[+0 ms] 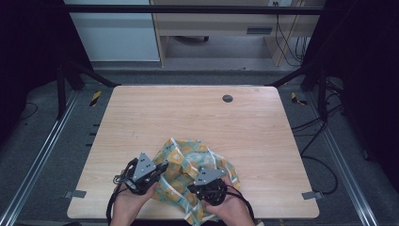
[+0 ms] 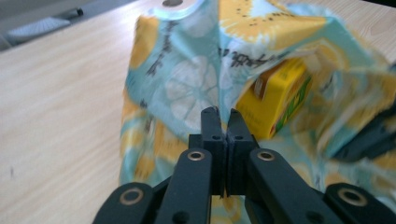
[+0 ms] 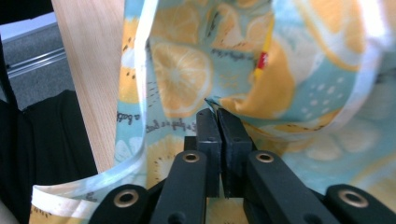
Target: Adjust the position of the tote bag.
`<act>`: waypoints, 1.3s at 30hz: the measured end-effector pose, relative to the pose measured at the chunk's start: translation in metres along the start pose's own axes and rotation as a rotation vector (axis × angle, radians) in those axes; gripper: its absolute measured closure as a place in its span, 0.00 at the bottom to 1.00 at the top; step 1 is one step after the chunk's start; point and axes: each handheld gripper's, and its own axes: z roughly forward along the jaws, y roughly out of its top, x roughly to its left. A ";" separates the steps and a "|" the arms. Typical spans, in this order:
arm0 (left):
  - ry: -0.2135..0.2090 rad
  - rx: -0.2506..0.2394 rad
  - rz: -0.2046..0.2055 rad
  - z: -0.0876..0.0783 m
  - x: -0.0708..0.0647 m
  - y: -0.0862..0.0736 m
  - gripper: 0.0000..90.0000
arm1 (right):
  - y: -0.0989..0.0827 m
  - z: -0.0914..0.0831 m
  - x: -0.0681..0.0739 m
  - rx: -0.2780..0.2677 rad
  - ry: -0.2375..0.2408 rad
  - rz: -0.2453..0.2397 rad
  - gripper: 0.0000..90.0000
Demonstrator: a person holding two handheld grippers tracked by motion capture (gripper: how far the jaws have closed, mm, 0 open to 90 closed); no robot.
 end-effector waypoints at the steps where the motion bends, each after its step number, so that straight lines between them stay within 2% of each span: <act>1: -0.001 0.008 -0.007 -0.001 0.002 -0.003 1.00 | 0.000 -0.003 0.000 -0.003 -0.002 -0.005 0.97; 5: 0.009 0.022 -0.014 -0.001 0.006 -0.016 1.00 | 0.003 -0.015 0.001 -0.029 -0.021 -0.014 0.86; 7: 0.005 0.038 -0.022 0.001 0.007 -0.023 1.00 | 0.004 -0.027 0.002 -0.047 -0.041 -0.013 0.75; 9: -0.004 0.054 -0.036 0.005 0.008 -0.029 1.00 | 0.004 -0.031 0.002 -0.053 -0.044 -0.011 0.73; 15: 0.007 0.080 -0.035 0.011 0.009 -0.032 1.00 | 0.008 -0.056 -0.004 -0.098 -0.099 -0.002 0.58; 18: 0.010 0.096 -0.024 0.012 0.009 -0.033 1.00 | 0.012 -0.071 -0.013 -0.139 -0.134 0.024 0.51; 20: 0.017 0.111 -0.012 0.014 0.008 -0.034 1.00 | 0.013 -0.074 -0.015 -0.148 -0.144 0.027 0.49; 26: 0.041 0.131 -0.014 0.018 0.014 -0.036 1.00 | 0.021 -0.094 -0.029 -0.202 -0.176 0.056 0.44; 28: 0.048 0.138 -0.024 0.020 0.018 -0.038 1.00 | 0.022 -0.096 -0.031 -0.210 -0.181 0.061 0.44; 29: 0.050 0.140 -0.027 0.021 0.020 -0.039 1.00 | 0.024 -0.098 -0.033 -0.205 -0.203 0.058 0.45; 32: 0.058 0.140 -0.034 0.023 0.023 -0.039 1.00 | 0.024 -0.097 -0.036 -0.185 -0.229 0.053 0.46; 34: 0.056 0.141 -0.035 0.023 0.023 -0.039 1.00 | 0.022 -0.091 -0.041 -0.165 -0.250 0.061 0.47; 35: 0.055 0.141 -0.034 0.023 0.023 -0.040 1.00 | 0.019 -0.083 -0.045 -0.137 -0.261 0.063 0.47; 36: 0.055 0.140 -0.034 0.024 0.022 -0.040 1.00 | 0.019 -0.083 -0.045 -0.137 -0.261 0.063 0.47; 39: 0.050 0.132 -0.029 0.023 0.020 -0.039 1.00 | 0.014 -0.068 -0.048 -0.096 -0.248 0.078 0.45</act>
